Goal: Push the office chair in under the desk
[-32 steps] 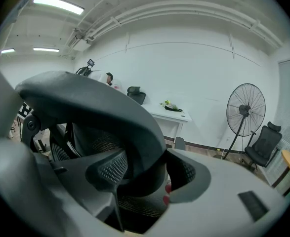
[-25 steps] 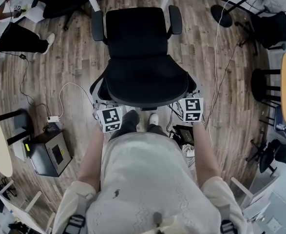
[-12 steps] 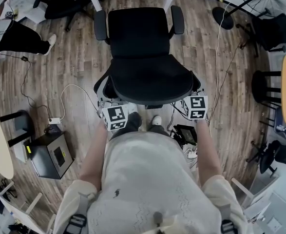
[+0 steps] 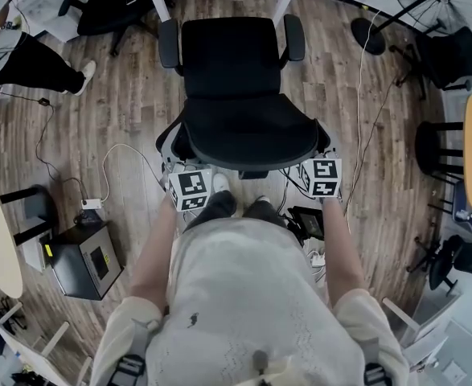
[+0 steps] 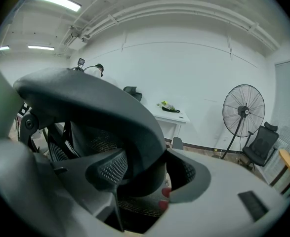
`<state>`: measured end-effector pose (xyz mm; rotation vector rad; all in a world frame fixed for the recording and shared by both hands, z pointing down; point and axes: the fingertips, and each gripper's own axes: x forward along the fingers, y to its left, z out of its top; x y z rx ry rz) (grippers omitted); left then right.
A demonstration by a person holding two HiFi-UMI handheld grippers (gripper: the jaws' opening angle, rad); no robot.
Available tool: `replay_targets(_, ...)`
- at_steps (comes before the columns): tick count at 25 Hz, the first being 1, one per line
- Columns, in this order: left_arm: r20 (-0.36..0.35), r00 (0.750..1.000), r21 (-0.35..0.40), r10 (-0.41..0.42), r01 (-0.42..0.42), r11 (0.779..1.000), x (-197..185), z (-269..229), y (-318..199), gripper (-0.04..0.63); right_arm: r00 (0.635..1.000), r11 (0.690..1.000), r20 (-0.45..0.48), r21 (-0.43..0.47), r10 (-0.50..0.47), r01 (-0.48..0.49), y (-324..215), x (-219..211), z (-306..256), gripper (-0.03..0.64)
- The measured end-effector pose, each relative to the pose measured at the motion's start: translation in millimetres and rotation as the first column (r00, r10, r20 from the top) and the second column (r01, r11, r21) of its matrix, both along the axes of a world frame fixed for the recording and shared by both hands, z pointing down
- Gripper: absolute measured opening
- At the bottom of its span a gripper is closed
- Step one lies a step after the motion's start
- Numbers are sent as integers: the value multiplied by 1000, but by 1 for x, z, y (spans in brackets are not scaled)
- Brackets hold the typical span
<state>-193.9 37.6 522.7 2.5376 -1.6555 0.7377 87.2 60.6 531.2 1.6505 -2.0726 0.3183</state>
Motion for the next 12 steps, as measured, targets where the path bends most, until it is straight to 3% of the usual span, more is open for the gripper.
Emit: replay_targets(12, 11, 1000, 6, 0, 0, 1000, -10, 0, -18, 222, 1000, 1000, -4, 0, 10, -10, -18, -10, 1, 255)
